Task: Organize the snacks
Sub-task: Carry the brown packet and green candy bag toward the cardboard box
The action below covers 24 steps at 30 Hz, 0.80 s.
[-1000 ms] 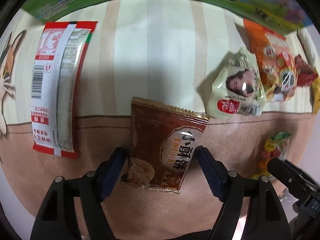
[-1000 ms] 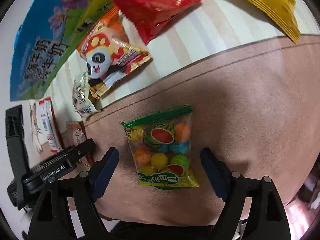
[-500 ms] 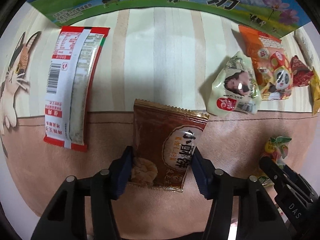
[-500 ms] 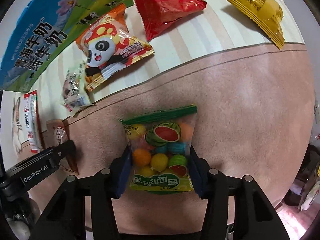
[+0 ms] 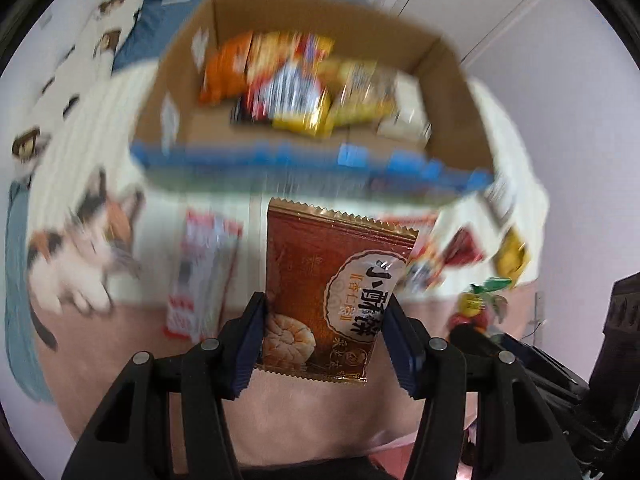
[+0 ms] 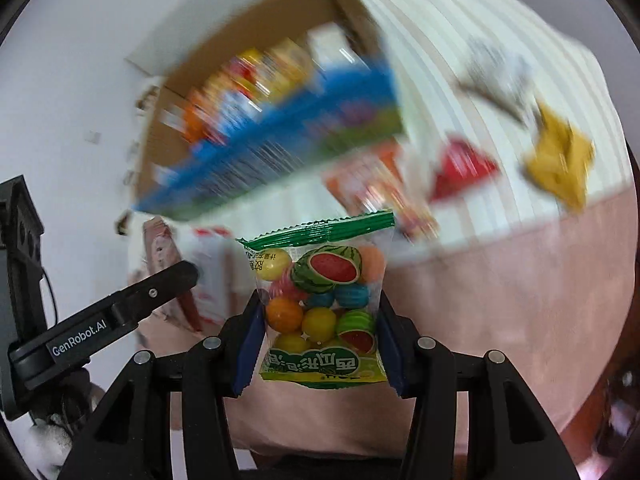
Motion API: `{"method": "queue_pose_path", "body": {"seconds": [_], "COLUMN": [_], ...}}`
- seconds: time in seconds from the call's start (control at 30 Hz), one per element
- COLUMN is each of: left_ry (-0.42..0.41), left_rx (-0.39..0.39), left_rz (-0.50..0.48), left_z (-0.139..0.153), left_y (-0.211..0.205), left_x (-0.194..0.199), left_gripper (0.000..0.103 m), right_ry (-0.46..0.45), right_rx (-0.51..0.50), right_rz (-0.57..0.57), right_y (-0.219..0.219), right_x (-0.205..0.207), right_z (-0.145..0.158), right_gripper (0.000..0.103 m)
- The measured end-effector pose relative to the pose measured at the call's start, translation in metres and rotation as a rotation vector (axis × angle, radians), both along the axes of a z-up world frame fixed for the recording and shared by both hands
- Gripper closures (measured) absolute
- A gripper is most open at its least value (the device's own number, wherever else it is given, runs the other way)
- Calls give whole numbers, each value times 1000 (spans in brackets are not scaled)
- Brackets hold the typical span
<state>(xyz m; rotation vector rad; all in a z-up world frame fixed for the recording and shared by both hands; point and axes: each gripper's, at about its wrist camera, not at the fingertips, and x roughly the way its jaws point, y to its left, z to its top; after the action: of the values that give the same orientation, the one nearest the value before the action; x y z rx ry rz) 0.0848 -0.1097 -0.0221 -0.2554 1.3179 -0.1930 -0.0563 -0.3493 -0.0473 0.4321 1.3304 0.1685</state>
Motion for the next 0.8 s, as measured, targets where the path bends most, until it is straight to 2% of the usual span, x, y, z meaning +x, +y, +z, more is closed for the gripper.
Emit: {"method": "queue_pose_path", "body": {"seconds": [0.17,0.27,0.37,0.5,0.6,0.63,0.8], "left_ry": [-62,-39,51,167,215,262,318], "left_rx": [31,57,25,4,19,44,64], "left_rz": [31,36,53,82,99,105,104], "left_z": [37,36,22,-9,-23,-25,-43], "left_y": [29,42,53,68,77,79,80], "left_x": [47,84,119,153,169,174,185], "left_gripper": [49,49,49,49,49,49,49], "right_ry": [-117,-160,-157,-96,-38,-22,22], "right_rx": [13,15,15,22,30,33,24], "right_rz": [45,59,70,93,105,111,147], "right_y": [19,31,51,71,83,87,104], "right_x": [48,83,123,161,181,186,196], "right_z": [50,69,64,43,21,14,-11], "right_gripper": [49,49,49,49,49,49,49]}}
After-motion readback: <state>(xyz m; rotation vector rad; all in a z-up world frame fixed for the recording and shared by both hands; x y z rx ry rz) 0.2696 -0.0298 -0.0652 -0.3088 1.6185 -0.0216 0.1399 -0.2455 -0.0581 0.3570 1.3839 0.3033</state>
